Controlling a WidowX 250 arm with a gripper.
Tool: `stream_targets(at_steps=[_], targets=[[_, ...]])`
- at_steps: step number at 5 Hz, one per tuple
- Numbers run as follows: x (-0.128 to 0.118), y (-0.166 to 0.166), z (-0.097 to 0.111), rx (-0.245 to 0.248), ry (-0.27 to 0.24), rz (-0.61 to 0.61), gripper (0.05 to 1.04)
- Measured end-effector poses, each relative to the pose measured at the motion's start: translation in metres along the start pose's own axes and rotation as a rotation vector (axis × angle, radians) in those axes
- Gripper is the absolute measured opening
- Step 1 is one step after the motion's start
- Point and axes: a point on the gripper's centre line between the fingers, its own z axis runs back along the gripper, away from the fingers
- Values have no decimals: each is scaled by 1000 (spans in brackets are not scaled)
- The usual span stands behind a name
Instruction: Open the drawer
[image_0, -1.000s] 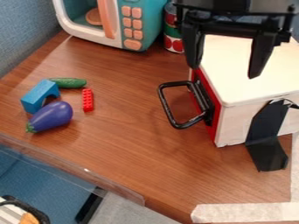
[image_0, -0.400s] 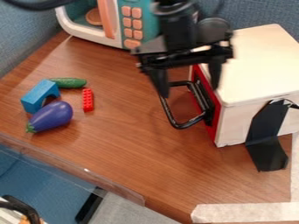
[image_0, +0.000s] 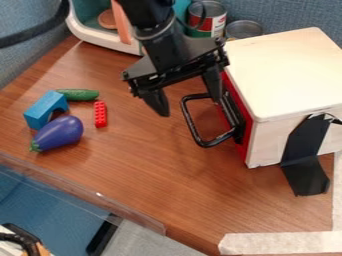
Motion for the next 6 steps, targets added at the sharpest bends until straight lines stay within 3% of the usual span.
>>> stream_targets(at_steps=[4,6], targets=[[27,14,-49,39,-37,211,999],[32,15,-66,40,-13,249,999]])
